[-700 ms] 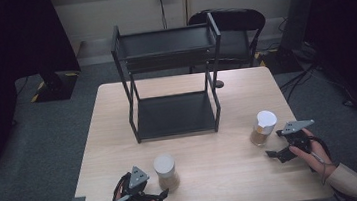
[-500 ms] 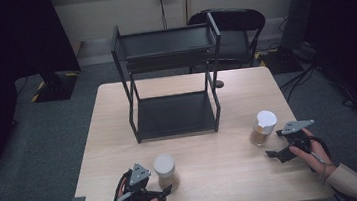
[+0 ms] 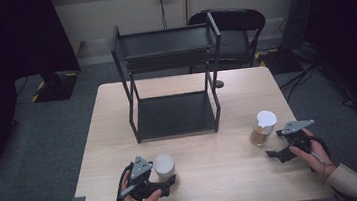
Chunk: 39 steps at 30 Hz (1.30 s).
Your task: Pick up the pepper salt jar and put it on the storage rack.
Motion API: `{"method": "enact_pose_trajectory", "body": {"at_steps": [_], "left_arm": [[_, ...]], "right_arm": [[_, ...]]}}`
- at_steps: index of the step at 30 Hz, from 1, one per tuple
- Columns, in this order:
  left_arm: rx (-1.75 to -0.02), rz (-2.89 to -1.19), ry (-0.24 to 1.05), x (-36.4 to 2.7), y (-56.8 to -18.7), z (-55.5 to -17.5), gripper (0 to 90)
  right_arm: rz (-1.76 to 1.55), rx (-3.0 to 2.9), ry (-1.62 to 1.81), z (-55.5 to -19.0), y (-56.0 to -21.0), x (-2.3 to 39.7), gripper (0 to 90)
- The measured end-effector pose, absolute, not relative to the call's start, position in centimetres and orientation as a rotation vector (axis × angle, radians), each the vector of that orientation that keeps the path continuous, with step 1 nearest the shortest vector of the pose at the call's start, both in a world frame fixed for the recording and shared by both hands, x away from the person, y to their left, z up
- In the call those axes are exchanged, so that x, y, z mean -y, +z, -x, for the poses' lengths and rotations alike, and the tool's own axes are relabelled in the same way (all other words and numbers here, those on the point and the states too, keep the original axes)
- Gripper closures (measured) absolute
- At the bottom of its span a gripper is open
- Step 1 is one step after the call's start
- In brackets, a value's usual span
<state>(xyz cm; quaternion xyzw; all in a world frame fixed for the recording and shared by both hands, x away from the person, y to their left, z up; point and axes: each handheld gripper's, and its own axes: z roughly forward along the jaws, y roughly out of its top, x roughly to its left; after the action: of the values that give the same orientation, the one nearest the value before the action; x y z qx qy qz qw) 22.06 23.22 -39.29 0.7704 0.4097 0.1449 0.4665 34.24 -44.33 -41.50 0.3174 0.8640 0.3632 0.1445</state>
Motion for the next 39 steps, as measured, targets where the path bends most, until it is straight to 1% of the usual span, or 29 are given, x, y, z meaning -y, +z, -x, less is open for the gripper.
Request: {"method": "enact_pose_trajectory", "body": {"at_steps": [6, 12, 16, 21, 29, 39], "left_arm": [[-0.982, -1.888, 0.345, -22.6, -39.6, -22.7, 10.5], [-0.956, -1.882, 0.360, -21.9, -39.7, -23.0, 20.3], [-0.940, -1.890, 0.378, -21.4, -39.7, -23.2, 29.6], [-0.931, -1.906, 0.423, -20.9, -39.5, -22.9, 34.2], [-0.957, -1.914, 0.419, -20.7, -39.0, -23.3, 35.0], [-0.957, -1.900, 0.364, -20.6, -37.8, -24.7, 35.3]], "right_arm": [[-0.914, -2.490, 1.047, -34.2, -41.5, 44.3, 0.0], [-0.915, -2.490, 1.047, -34.2, -41.5, 44.3, 0.0], [-0.915, -2.490, 1.047, -34.2, -41.5, 44.3, 0.0], [-0.916, -2.490, 1.047, -34.2, -41.5, 44.3, 0.0], [-0.916, -2.490, 1.047, -34.2, -41.5, 44.3, 0.0], [-0.914, -2.490, 1.047, -34.2, -41.5, 44.3, 0.0]]}}
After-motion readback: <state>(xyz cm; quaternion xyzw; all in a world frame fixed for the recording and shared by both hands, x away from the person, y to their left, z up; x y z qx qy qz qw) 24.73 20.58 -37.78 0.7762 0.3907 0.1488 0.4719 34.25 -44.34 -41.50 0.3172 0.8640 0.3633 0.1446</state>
